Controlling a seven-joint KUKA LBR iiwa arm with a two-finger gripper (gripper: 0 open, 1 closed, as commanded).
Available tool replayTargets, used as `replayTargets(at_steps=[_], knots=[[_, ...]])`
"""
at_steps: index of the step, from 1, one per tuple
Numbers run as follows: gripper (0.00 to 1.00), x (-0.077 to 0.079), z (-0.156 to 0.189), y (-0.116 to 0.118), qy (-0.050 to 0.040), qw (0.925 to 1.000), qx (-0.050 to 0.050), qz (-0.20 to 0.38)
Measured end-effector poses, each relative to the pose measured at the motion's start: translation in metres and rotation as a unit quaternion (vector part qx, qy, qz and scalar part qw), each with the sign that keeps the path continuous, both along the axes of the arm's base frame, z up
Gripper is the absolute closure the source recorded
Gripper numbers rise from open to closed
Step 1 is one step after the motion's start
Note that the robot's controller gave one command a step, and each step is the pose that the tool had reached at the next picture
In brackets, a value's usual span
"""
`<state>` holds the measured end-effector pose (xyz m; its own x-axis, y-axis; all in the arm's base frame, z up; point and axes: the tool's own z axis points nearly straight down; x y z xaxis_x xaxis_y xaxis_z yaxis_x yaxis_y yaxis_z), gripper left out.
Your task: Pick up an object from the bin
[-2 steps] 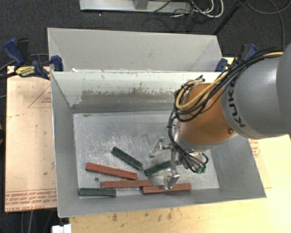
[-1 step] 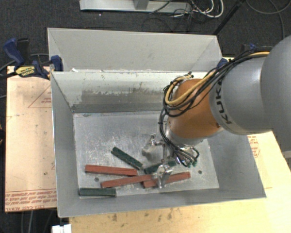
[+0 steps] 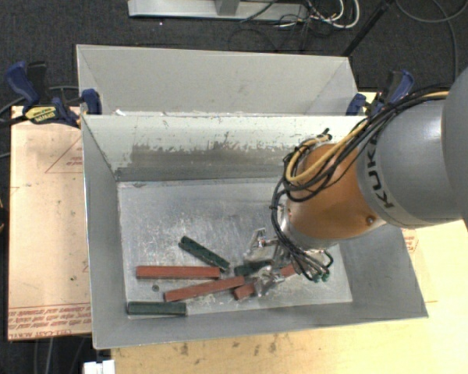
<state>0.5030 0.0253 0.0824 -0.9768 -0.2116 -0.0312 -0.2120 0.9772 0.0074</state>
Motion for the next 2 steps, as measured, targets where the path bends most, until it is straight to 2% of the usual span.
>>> replayTargets(at_steps=[2], knots=[[1.0,0.0006,0.0018,0.0005,0.0004,1.0,0.0,0.0]])
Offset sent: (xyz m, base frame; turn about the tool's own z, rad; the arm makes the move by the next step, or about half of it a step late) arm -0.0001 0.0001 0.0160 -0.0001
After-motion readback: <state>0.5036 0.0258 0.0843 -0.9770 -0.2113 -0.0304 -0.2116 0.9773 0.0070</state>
